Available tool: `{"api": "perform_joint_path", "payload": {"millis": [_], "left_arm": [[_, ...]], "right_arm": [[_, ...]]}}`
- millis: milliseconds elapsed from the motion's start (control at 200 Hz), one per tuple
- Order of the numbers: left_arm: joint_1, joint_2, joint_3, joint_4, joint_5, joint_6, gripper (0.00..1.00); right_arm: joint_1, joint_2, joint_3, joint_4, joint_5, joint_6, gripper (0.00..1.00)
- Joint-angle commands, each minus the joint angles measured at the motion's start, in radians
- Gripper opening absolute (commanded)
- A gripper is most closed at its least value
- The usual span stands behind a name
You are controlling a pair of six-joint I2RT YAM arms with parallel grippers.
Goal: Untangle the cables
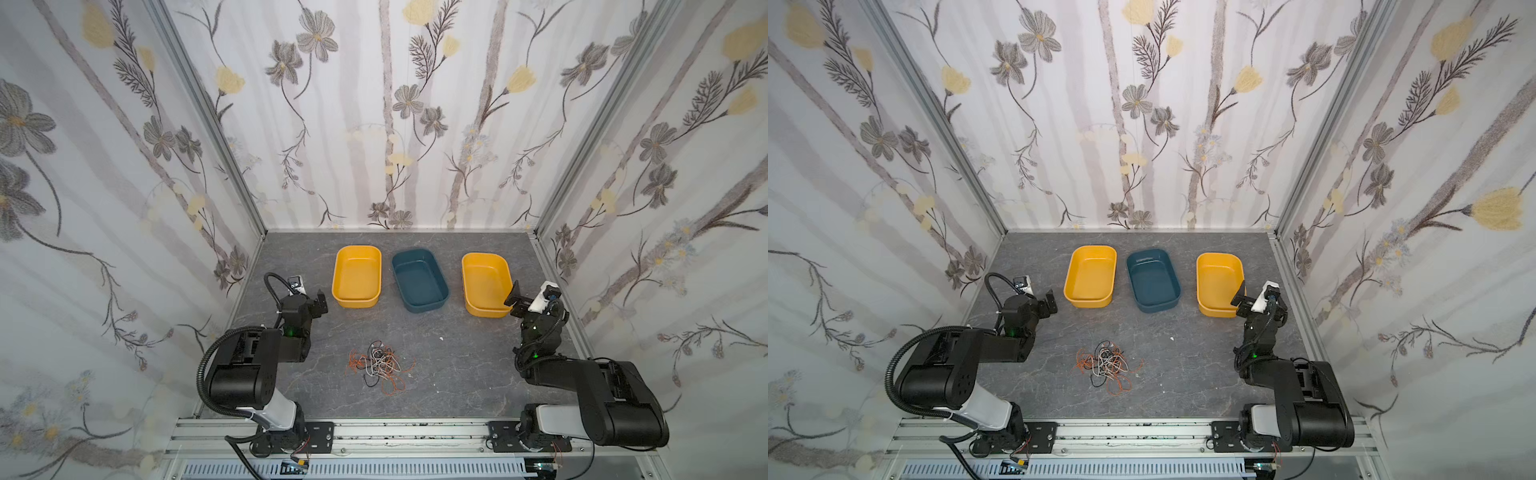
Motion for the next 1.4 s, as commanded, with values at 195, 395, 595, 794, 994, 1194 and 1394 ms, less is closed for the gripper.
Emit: {"api": "perform_joint_path", "payload": {"millis": [195, 395, 595, 794, 994, 1194, 1394], "left_arm": [[0.0, -0.001, 0.007, 0.016, 0.0, 0.004, 1.0], [0.0, -0.001, 0.007, 0.014, 0.001, 0.004, 1.0], [0.0, -0.002, 0.006, 0.013, 0.0, 0.004, 1.0], [0.002, -0.001, 0.006, 0.011, 0.003, 0.002, 1.0], [0.008, -0.059, 0.034, -0.079, -0.037, -0.023, 1.0], [0.011, -0.247, 0.18, -0.503, -0.035, -0.072, 1.0], [-0.019, -0.424, 0.291, -0.883, -0.021, -0.229, 1.0]], "right_arm": [[0.0, 0.0, 0.0, 0.027, 0.008, -0.011, 1.0], [-0.001, 0.0, 0.001, 0.026, 0.008, -0.011, 1.0], [0.0, 0.001, 0.002, 0.026, 0.007, -0.012, 1.0], [0.0, 0.001, 0.002, 0.023, 0.007, -0.011, 1.0], [-0.009, -0.044, -0.011, -0.001, 0.008, 0.008, 1.0], [0.004, -0.211, 0.038, -0.207, 0.011, -0.019, 1.0], [0.019, -0.376, 0.152, -0.562, -0.088, 0.109, 1.0]]}}
